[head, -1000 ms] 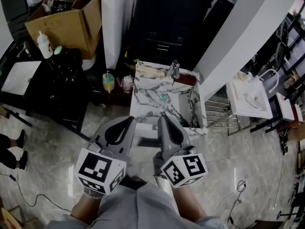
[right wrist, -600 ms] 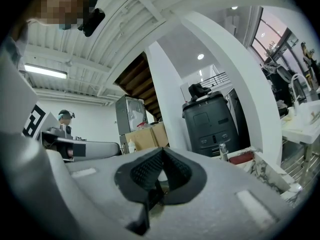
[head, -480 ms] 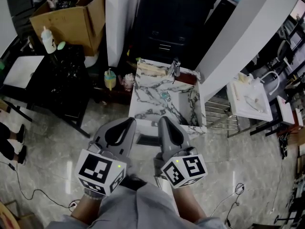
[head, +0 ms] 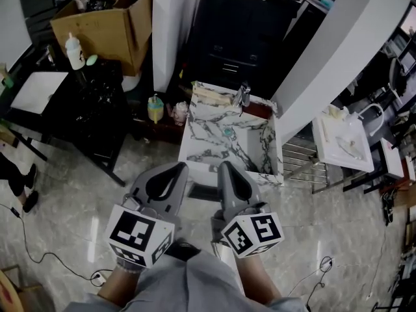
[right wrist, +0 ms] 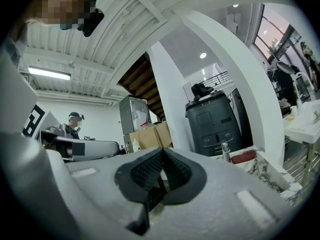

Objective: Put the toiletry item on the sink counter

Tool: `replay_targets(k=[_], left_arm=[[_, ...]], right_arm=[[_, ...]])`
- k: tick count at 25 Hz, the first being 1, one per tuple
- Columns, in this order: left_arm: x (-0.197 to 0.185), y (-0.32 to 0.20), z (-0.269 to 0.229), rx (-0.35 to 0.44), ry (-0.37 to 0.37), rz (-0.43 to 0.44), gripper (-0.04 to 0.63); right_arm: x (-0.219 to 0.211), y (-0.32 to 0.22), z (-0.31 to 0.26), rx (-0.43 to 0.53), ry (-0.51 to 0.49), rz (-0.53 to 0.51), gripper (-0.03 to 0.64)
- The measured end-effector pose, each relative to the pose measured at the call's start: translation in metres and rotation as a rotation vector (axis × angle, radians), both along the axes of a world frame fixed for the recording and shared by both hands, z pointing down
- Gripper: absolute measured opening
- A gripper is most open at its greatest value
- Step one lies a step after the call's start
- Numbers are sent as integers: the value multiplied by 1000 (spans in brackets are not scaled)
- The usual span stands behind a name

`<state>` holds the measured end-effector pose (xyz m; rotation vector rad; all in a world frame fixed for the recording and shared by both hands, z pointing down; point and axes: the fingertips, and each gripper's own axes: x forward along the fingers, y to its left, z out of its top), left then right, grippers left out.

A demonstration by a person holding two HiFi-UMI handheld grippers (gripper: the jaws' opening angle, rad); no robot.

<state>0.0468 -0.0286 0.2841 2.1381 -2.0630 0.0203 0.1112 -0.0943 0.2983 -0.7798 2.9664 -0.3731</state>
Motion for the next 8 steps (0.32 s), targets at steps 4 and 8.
replay_targets(k=[4,8], left_arm=[[2,6,1,-4,-2,-10,5],[5,12,4,-10,0,-19,5]], right_arm=[[2,3,2,-12,-8,-6,-3],[5,8,4,-15,-7,-16,-3]])
